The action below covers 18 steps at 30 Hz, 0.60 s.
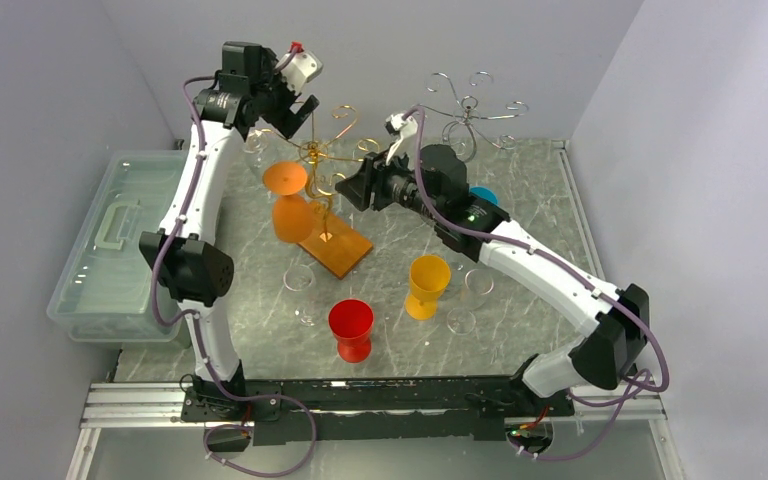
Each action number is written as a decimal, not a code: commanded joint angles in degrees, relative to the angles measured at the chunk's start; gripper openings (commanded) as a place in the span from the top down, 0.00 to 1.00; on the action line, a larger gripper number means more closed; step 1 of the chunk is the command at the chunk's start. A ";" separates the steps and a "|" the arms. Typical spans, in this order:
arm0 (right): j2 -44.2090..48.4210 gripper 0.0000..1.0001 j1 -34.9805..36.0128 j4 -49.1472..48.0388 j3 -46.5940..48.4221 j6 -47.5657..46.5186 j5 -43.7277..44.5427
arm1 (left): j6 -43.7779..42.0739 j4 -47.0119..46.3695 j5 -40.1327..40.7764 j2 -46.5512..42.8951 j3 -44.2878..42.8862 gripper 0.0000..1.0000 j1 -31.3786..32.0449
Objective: Place the wine glass upside down on the wine glass rack
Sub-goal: Adjust the wine rack at the center of the board.
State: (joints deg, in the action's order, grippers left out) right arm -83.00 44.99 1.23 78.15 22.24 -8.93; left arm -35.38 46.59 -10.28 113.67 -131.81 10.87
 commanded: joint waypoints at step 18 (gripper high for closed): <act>-0.26 0.48 -0.26 14.15 6.62 -3.89 -2.05 | -1.15 -3.06 4.89 -14.87 9.38 0.00 0.29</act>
State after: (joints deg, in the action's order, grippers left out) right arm -82.41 44.66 10.22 82.32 19.49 -9.41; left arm -36.05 45.87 -7.92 101.75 -123.90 11.14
